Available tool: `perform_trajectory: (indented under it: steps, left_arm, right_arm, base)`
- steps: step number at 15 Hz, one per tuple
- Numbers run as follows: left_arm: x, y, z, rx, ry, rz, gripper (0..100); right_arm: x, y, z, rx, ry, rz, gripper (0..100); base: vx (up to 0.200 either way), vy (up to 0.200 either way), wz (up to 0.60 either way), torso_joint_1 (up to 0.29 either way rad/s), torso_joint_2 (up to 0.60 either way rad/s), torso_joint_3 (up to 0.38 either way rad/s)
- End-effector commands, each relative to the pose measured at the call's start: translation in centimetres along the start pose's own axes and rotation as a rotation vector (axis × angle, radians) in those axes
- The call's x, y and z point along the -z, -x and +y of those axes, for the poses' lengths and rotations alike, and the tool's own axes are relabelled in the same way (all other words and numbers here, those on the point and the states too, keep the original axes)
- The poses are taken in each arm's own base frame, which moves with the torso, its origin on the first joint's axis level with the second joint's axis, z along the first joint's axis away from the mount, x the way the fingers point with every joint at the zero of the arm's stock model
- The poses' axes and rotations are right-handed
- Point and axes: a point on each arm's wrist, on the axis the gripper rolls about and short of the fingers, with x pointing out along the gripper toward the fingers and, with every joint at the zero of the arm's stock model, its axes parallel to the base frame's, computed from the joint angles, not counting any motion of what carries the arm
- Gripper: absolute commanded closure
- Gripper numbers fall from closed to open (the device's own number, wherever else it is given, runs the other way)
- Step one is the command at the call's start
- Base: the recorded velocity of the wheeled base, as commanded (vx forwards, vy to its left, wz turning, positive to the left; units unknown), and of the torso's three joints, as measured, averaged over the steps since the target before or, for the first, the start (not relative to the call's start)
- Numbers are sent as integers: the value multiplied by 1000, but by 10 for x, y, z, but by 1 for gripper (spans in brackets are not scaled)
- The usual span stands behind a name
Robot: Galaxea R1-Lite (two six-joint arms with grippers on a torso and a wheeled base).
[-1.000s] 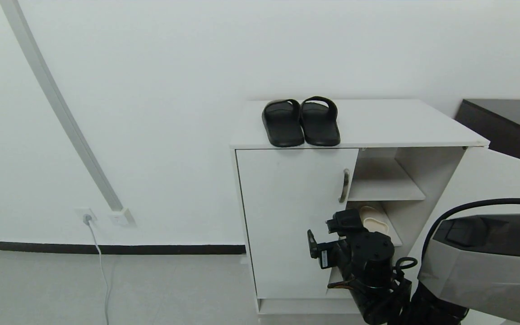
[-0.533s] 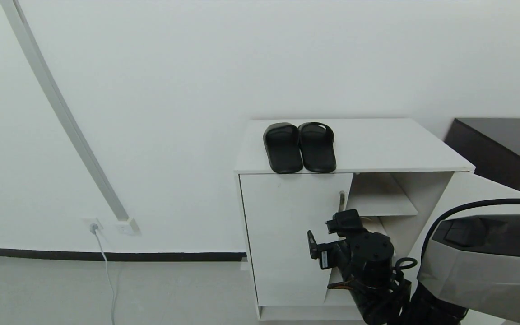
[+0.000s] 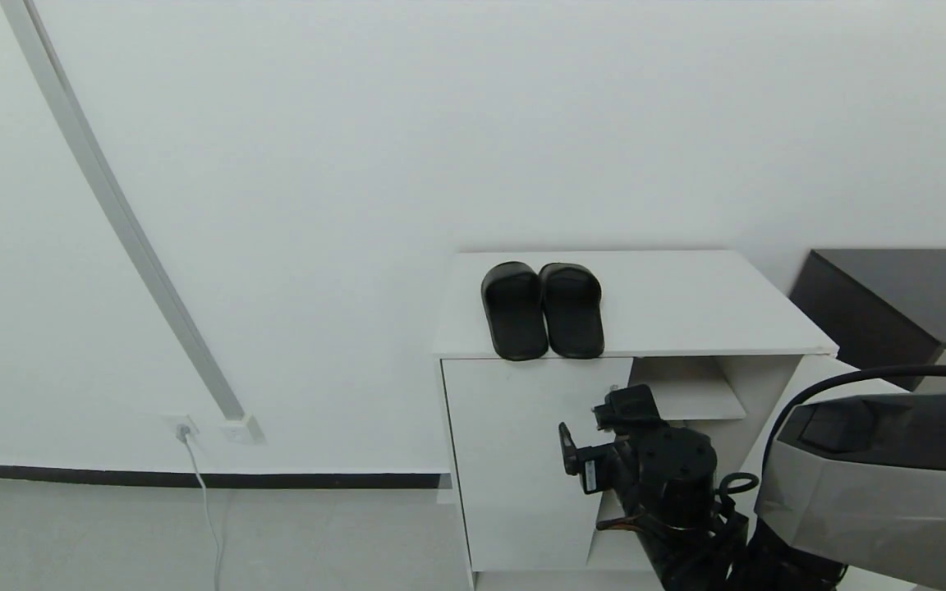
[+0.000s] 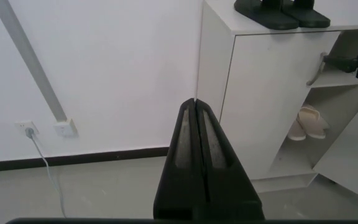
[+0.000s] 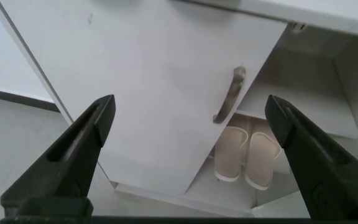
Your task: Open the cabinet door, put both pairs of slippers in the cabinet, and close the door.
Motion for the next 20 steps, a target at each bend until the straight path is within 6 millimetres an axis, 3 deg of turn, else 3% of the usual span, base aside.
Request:
perform_trajectory:
  steps: [1, 10, 14, 16, 20]
  left_arm:
    - [0, 0, 0, 0, 0, 1, 100]
    - [0, 0, 0, 0, -1, 1, 100]
    - [0, 0, 0, 0, 0, 1, 100]
    - [0, 0, 0, 0, 0, 1, 100]
    - [0, 0, 0, 0, -1, 1, 100]
  right_arm:
    - [1, 0, 0, 0, 7, -1, 0]
    - [8, 1, -1, -7, 28, 13, 0]
    - [4, -1, -5, -22, 50, -16, 0]
    - [-8, -2, -3, -27, 36, -52, 0]
    - [-65, -10, 6, -36, -20, -55, 0]
  base:
    - [0, 0, 0, 203, -437, -242]
    - [0, 0, 0, 173, -372, -205]
    - [0, 0, 0, 13, -25, -12]
    - [0, 0, 0, 0, 0, 0]
    - [0, 0, 0, 0, 0, 0]
